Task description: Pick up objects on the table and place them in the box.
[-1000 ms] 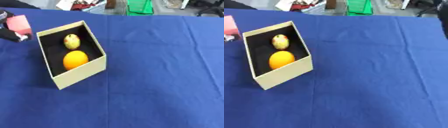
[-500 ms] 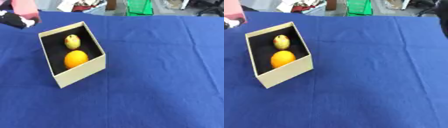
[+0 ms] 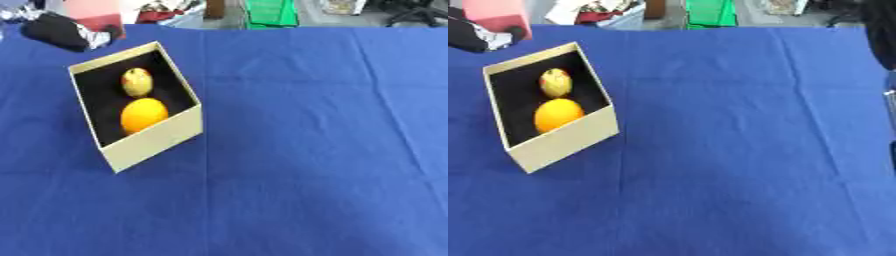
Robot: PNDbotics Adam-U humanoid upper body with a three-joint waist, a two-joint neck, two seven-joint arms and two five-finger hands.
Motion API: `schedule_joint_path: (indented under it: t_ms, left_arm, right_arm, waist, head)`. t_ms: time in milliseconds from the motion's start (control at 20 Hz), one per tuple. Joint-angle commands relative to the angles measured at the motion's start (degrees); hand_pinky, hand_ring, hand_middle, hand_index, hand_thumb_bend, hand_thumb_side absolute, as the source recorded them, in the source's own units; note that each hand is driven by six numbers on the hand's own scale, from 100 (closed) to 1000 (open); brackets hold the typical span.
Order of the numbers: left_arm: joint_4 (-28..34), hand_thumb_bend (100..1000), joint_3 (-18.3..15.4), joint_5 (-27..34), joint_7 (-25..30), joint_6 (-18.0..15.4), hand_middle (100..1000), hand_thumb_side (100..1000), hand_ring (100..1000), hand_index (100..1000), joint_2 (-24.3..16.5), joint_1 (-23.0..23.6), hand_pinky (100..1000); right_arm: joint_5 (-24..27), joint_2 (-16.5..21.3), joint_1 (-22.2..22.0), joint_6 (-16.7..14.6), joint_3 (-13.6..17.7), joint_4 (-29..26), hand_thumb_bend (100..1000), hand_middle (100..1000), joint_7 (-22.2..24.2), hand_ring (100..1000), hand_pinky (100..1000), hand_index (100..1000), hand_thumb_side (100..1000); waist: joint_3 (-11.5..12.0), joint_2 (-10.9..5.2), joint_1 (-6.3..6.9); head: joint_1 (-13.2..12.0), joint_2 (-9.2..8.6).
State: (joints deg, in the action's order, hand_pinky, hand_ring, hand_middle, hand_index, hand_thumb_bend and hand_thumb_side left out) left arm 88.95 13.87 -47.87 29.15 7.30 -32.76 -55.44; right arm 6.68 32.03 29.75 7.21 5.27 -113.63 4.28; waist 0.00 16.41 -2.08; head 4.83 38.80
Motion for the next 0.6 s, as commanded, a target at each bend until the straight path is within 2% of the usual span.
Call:
schedule_joint_path:
  t_ms: [50,250,400,600]
  left_arm:
    - [1.7,169,0.2,1.7,1.2,0.4,386,522,592,548,0.5,-0.4,345]
    - [2.2,221,1.2,3.9,2.7,0.6,422,546,605,585,1.2,0.6,356]
    - [2.3,278,1.8,5.1,3.7,0.9,485,576,629,653,1.3,1.4,385]
    - [2.1,293,2.3,5.0,4.9,0.8,513,580,642,677,1.1,2.1,400]
  right_arm:
    - [0.5,0.7,0.9,0.1,0.5,-1.0,100,786,-0.1,1000,1000,991,820]
    - [0.7,0.6,1.2,0.0,0.5,-1.0,100,786,-0.1,1000,1000,990,815]
    - [0.9,0.5,1.4,0.0,0.4,-1.0,100,786,-0.1,1000,1000,990,814]
    - [0.9,0.5,1.4,-0.1,0.4,-1.0,100,786,-0.1,1000,1000,990,813]
  waist:
    - [0.0,-1.62,0.0]
    - [0.1,-1.84,-0.16]
    - [0.1,-1.9,-0.27]
    - [0.2,-1.95,-0.29]
  head:
    - [0.7,0.66]
    - [1.1,1.24]
    - [1.3,1.47]
    - [1.3,1.59]
